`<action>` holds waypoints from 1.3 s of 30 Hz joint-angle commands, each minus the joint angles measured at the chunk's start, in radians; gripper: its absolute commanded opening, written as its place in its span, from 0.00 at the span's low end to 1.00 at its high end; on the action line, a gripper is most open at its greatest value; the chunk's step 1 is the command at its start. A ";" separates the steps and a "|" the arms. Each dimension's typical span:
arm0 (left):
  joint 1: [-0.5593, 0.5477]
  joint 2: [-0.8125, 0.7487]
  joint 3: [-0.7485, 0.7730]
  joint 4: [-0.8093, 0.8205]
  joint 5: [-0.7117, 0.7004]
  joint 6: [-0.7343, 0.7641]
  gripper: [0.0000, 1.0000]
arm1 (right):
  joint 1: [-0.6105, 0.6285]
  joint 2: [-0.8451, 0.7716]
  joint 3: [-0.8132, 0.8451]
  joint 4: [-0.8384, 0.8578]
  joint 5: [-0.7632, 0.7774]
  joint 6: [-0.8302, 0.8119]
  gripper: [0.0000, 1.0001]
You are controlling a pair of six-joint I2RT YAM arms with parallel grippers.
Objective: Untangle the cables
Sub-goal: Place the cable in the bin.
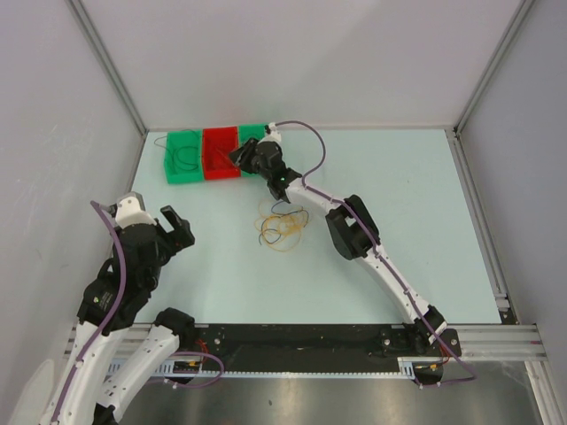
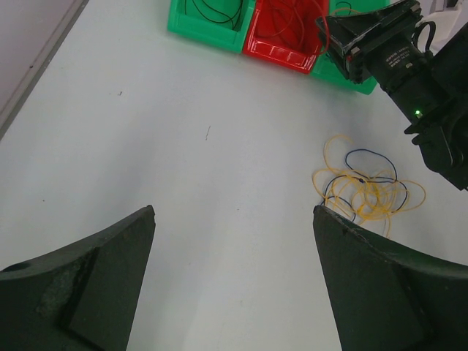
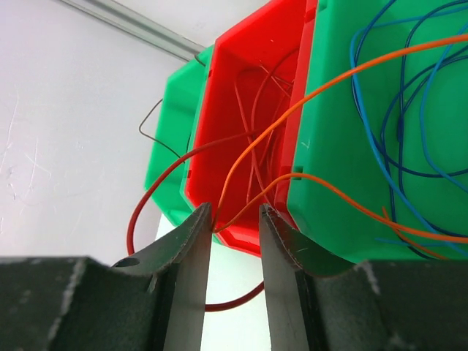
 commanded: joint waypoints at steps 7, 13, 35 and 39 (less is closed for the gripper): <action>0.007 -0.011 -0.001 0.034 0.014 0.024 0.93 | 0.004 0.032 0.094 0.060 0.044 0.002 0.38; 0.007 -0.008 -0.001 0.034 0.014 0.024 0.93 | 0.010 0.062 0.133 0.062 0.050 0.004 0.39; 0.007 0.001 0.001 0.031 0.011 0.024 0.93 | -0.034 -0.070 -0.050 0.123 0.032 -0.013 0.00; 0.009 0.004 0.001 0.033 0.011 0.024 0.93 | -0.082 -0.101 -0.089 0.119 -0.027 -0.024 0.00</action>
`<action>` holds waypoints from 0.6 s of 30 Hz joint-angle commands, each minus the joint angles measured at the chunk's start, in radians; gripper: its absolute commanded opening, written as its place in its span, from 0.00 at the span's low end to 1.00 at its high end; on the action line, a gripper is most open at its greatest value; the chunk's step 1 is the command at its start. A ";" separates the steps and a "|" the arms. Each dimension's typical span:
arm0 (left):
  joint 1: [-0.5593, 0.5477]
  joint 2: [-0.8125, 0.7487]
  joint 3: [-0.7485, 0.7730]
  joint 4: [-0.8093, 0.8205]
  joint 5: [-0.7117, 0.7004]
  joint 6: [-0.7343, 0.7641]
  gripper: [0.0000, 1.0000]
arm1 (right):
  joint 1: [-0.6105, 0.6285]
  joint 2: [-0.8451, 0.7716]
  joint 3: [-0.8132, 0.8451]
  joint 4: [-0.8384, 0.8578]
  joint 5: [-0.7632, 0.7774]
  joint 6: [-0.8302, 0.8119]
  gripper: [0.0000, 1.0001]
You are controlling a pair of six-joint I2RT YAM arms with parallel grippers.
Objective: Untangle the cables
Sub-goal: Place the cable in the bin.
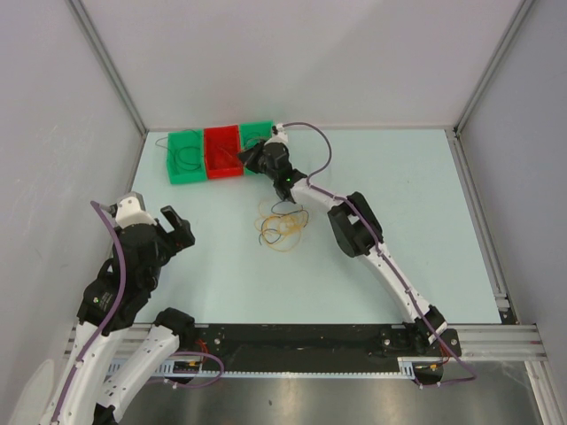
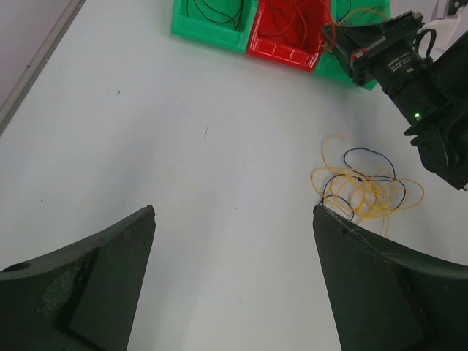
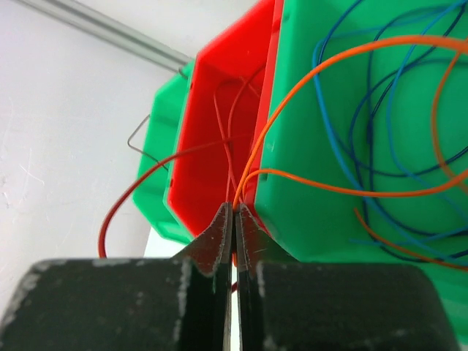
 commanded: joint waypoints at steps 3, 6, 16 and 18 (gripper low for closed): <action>0.013 0.009 0.001 0.033 0.008 0.024 0.93 | -0.075 -0.108 -0.021 0.025 -0.063 -0.042 0.00; 0.017 0.012 -0.001 0.030 0.008 0.024 0.93 | -0.080 -0.115 -0.010 0.028 -0.082 -0.062 0.00; 0.023 0.018 0.001 0.033 0.011 0.025 0.93 | -0.079 -0.097 0.019 -0.067 -0.053 -0.138 0.00; 0.024 0.018 0.001 0.033 0.012 0.027 0.93 | -0.071 -0.074 0.045 -0.092 -0.049 -0.147 0.00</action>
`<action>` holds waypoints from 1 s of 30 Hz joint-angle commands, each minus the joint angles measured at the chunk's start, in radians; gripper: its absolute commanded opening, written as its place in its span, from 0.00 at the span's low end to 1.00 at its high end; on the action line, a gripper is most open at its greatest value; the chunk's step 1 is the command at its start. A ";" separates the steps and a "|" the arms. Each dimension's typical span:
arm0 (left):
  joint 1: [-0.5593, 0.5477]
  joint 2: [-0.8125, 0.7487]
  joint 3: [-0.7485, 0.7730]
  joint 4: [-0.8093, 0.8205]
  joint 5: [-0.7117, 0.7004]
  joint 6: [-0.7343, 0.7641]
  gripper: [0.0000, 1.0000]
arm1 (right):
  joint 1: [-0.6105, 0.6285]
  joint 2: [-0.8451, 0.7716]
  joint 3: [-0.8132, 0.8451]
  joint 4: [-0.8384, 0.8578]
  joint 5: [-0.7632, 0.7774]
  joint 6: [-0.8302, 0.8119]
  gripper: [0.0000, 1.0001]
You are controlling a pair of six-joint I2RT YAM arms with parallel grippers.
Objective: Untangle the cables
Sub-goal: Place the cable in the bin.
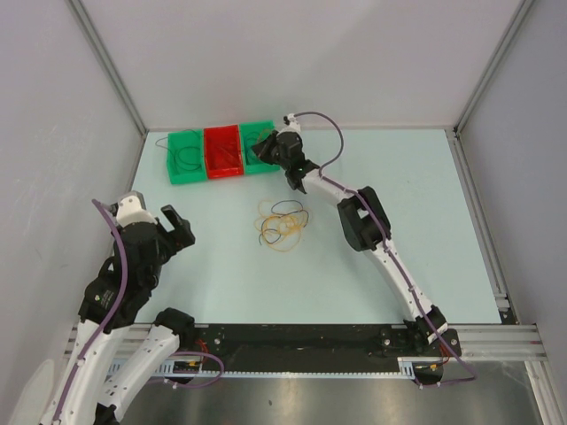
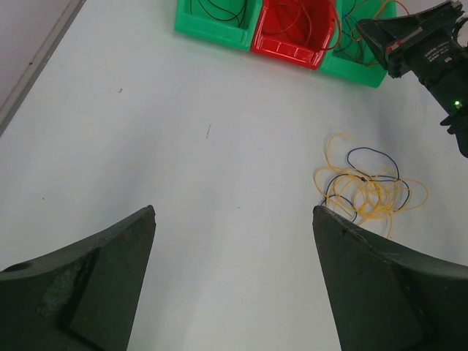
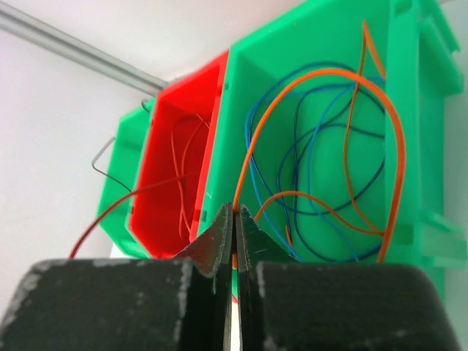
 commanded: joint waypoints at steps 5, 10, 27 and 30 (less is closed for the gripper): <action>0.012 0.006 0.001 0.033 0.004 0.027 0.93 | 0.039 -0.001 0.115 -0.138 0.085 -0.110 0.00; 0.012 0.003 0.001 0.033 0.006 0.027 0.93 | 0.068 -0.033 0.109 -0.217 0.164 -0.202 0.10; 0.014 -0.012 0.001 0.033 0.006 0.027 0.93 | 0.079 -0.151 -0.023 -0.272 0.198 -0.221 0.44; 0.014 -0.014 0.001 0.033 0.004 0.027 0.93 | 0.077 -0.179 -0.050 -0.275 0.192 -0.211 0.47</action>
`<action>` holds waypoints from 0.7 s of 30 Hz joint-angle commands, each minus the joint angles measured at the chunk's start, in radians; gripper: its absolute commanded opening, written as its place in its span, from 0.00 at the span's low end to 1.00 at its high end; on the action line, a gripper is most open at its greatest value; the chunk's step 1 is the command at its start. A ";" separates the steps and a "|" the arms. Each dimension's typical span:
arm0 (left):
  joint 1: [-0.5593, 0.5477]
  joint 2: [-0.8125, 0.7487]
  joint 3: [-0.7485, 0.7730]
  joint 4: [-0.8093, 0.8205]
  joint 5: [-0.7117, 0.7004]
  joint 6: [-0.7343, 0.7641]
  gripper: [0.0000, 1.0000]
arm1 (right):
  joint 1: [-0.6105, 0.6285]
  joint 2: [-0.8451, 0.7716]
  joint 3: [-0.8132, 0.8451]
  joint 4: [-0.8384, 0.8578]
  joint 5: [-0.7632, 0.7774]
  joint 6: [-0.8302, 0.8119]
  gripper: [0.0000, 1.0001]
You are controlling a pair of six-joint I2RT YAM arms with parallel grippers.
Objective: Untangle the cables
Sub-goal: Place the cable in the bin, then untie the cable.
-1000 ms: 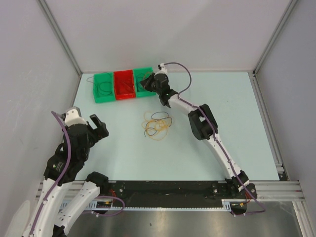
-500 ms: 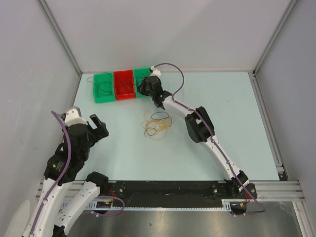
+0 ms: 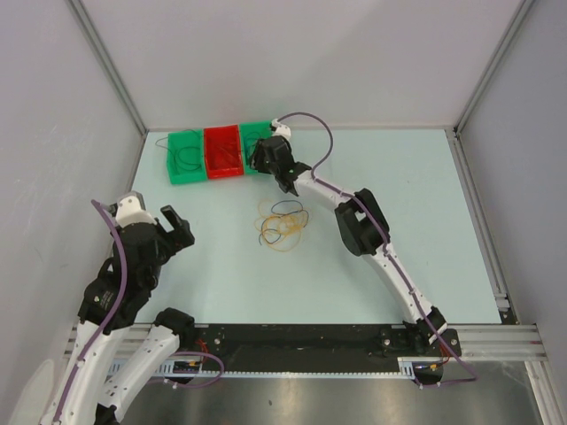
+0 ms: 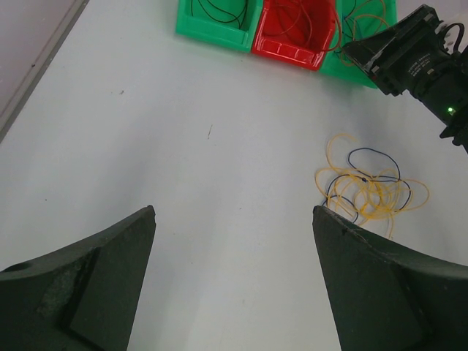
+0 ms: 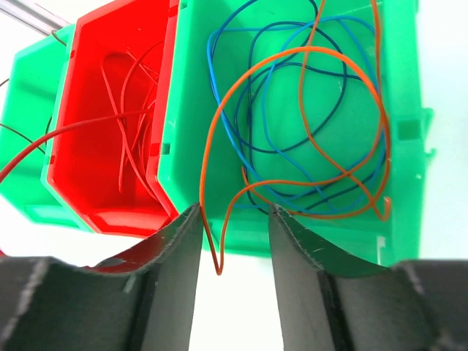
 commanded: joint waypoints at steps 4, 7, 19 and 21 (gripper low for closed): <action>0.010 -0.010 0.001 0.033 0.004 0.017 0.93 | 0.001 -0.151 -0.072 -0.006 0.005 0.011 0.48; 0.010 -0.007 0.001 0.031 0.004 0.018 0.93 | 0.005 -0.184 -0.112 -0.006 -0.009 0.020 0.50; 0.010 -0.007 0.002 0.028 -0.001 0.015 0.93 | -0.002 -0.333 -0.222 -0.037 -0.058 0.024 0.57; 0.010 -0.003 0.002 0.027 0.001 0.015 0.93 | -0.007 -0.370 -0.288 -0.028 -0.058 0.014 0.57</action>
